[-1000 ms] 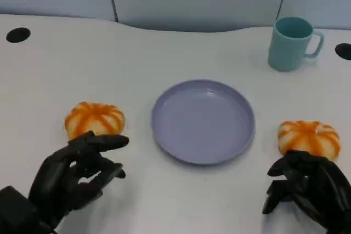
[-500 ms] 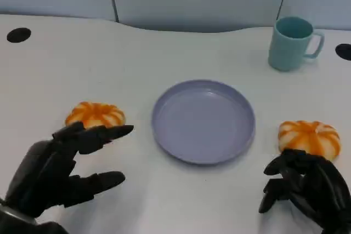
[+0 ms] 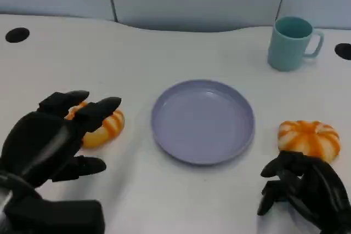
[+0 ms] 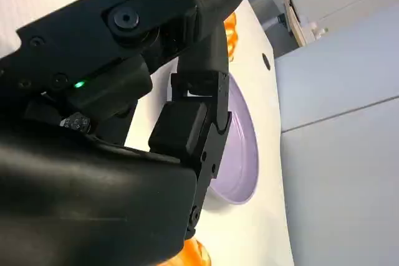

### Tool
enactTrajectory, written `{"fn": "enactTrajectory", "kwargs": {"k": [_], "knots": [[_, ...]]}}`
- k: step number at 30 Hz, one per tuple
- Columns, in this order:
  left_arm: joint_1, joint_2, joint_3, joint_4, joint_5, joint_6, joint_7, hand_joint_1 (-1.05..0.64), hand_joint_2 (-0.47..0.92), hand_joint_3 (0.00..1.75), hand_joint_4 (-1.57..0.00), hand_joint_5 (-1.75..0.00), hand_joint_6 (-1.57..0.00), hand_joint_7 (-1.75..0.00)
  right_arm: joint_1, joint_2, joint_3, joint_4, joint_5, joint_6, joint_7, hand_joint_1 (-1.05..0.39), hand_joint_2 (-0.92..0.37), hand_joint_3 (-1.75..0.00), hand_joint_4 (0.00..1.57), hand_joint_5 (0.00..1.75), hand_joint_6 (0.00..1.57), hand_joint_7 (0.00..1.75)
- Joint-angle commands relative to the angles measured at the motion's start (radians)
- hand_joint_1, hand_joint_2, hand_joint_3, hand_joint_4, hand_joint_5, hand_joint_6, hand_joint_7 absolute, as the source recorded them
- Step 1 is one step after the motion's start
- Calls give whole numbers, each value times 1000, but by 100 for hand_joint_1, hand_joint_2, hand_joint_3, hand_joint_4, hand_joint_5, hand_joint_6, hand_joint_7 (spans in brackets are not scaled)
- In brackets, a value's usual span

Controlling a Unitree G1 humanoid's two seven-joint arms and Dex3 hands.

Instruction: Grasp the bread from the table and place it into the plate.

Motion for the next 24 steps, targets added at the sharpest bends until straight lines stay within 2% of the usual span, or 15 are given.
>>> {"fn": "enactTrajectory", "kwargs": {"k": [1,7,11,14,24], "knots": [[-78,48,-55,18,60,89,-27,-58,80,0,-2,-18,-21,0,-7,-9,-6,-1,1,1,-8,-96,-82,0,141,86,124,75],[-135,72,-114,56,62,162,-59,-55,78,0,0,-9,-14,0,-10,-8,-7,-1,11,8,-5,-94,-80,0,140,87,122,77],[-283,82,-191,232,66,206,-151,-51,80,1,0,-4,-12,0,-6,-5,-3,-2,6,-3,-9,-95,-80,0,141,88,123,78],[-342,82,-228,307,56,229,-172,-48,80,0,0,-3,-10,0,-7,-5,-5,5,9,-9,-2,-96,-81,0,141,87,124,76],[-574,11,-362,683,40,311,-184,-54,81,1,0,0,-9,0,2,-7,-13,-6,20,6,7,-94,-80,0,140,86,124,74]]}}
